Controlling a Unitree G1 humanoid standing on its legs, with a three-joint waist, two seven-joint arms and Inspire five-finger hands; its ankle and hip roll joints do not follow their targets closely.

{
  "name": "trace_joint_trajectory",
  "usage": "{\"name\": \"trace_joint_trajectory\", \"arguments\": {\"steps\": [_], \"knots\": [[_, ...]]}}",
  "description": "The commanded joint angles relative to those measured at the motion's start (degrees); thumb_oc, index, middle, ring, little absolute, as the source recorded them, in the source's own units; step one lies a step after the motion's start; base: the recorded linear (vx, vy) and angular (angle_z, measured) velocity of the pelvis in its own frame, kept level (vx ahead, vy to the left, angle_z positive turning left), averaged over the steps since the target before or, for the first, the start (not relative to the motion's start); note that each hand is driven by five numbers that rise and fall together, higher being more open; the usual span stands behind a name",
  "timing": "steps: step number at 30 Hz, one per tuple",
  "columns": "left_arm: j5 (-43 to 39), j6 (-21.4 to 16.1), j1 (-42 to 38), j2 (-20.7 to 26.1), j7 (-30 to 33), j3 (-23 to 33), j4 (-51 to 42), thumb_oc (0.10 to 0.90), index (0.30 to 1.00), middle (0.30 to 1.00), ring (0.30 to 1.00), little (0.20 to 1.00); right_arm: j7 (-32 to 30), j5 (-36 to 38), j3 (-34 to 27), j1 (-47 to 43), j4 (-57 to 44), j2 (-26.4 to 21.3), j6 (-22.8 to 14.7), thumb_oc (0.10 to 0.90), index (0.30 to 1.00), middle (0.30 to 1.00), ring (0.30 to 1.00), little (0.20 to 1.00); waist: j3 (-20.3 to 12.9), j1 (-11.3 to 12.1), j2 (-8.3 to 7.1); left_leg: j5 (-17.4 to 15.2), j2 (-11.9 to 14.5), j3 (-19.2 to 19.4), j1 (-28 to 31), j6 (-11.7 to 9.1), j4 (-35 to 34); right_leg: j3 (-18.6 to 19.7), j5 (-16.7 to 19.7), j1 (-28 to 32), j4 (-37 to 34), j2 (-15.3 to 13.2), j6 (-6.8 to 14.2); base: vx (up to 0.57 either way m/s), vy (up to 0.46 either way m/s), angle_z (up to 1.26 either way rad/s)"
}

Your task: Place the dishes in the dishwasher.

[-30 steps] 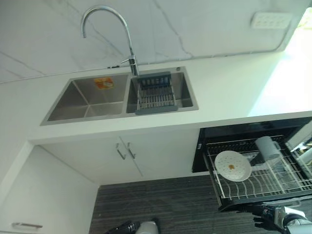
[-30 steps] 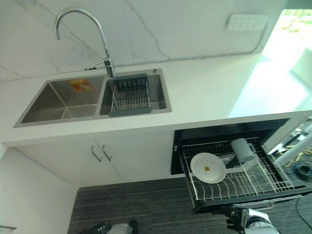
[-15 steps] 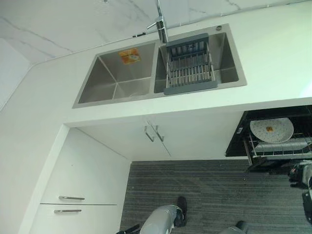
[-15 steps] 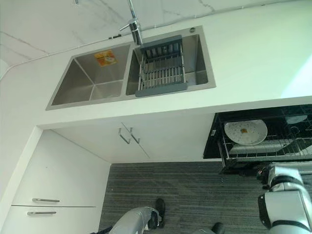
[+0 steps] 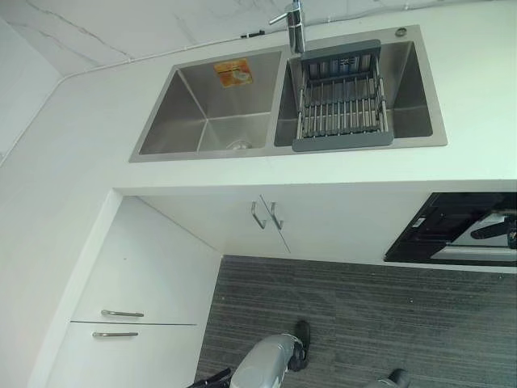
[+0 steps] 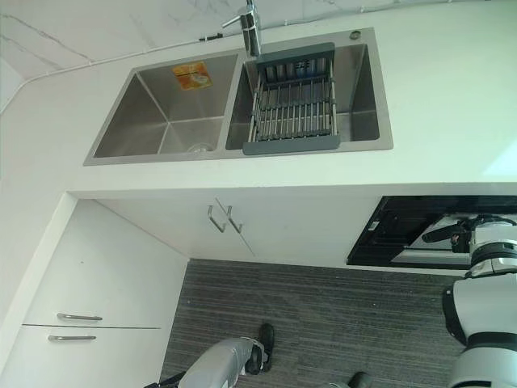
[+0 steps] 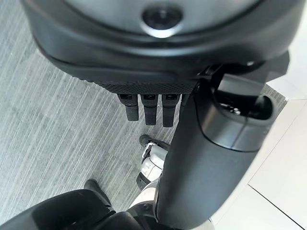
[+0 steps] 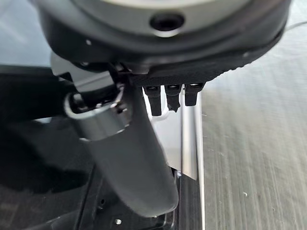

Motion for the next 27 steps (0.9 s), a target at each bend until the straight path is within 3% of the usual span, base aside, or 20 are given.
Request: {"name": "trace_joint_trajectory", "arguments": {"steps": [1, 8, 9, 10, 13, 20, 27], "knots": [[0.2, -0.9, 2.0, 4.4, -1.8, -0.6, -0.1, 0.8, 0.9, 0.9, 0.9, 0.9, -1.1, -2.1, 4.2, -12.5, -11.5, -5.3, -20.8, 0.8, 0.9, 0.9, 0.9, 0.9, -6.8, 3.9, -2.27, -5.1, 7.4, -1.6, 5.1, -8.2, -2.3, 2.0, -3.4, -4.5, 5.0, 2.4, -2.1, -0.04, -0.036, -0.02], [0.9, -2.6, 1.8, 4.9, -1.9, 0.4, 0.7, 0.8, 0.9, 0.9, 0.9, 0.9, 2.6, -1.5, -1.7, -1.4, -10.7, -2.0, -16.5, 0.8, 0.9, 0.9, 0.9, 0.9, -6.8, 3.1, -4.86, -5.3, 9.1, -0.4, 5.7, -8.4, -2.3, 2.1, -3.5, -4.4, 5.0, 3.8, -2.0, -0.1, -0.051, -0.02], [1.9, -3.6, 1.3, 4.5, -1.4, 0.2, 0.7, 0.8, 0.9, 0.9, 0.9, 0.9, 3.0, 3.2, -5.1, 4.9, -11.2, 0.6, -15.3, 0.8, 0.9, 0.9, 0.9, 0.9, -6.7, 2.5, -5.68, -4.2, 9.4, -0.1, 5.3, -7.8, -2.3, 1.7, -2.4, -5.0, 5.0, 4.2, -2.8, -0.19, -0.067, -0.09], [1.7, -3.7, 1.3, 4.4, -1.2, 0.2, 0.8, 0.8, 0.9, 0.9, 0.9, 0.9, 3.2, 3.5, -5.8, 5.9, -11.3, 1.2, -15.6, 0.8, 0.9, 0.9, 0.9, 0.9, -6.7, 2.4, -5.81, -4.2, 9.5, 0.0, 5.4, -7.8, -2.3, 1.7, -2.4, -5.0, 5.0, 4.3, -2.8, -0.19, -0.101, -0.1], [0.8, -6.2, 0.4, 3.8, -0.3, 0.0, 0.7, 0.8, 0.9, 0.9, 0.9, 0.9, 4.2, 5.3, -12.1, 17.5, -13.5, 8.6, -18.5, 0.8, 0.9, 0.9, 0.9, 0.9, -6.3, 0.9, -6.81, -4.6, 10.7, 0.8, 6.7, -7.6, -2.3, 2.7, -2.7, -4.7, 5.0, 5.7, -2.9, -0.1, -0.084, -0.12], [-0.4, -8.9, -2.1, 2.0, 4.9, 1.5, 0.5, 0.8, 0.9, 0.9, 0.9, 0.9, 3.0, 11.5, -17.6, 38.9, -15.9, 23.0, -24.2, 0.8, 0.9, 0.9, 0.9, 0.9, -7.5, -2.7, -8.46, -5.8, 12.6, 2.8, 9.6, -7.5, -2.3, 4.8, -4.4, -3.4, 5.0, 8.0, -3.9, -0.1, -0.022, -0.23], [3.0, -9.8, -4.7, 1.1, 11.2, 4.0, 0.9, 0.8, 0.9, 0.9, 0.9, 0.9, 5.0, 9.9, -18.5, 47.2, -13.5, 29.5, -26.3, 0.8, 0.9, 0.9, 0.9, 0.9, -10.1, -5.4, -9.49, -6.5, 14.2, 4.4, 12.2, -8.1, -2.3, 6.1, -6.2, -1.6, 5.0, 9.9, -5.0, -0.01, -0.015, -0.2]]}}
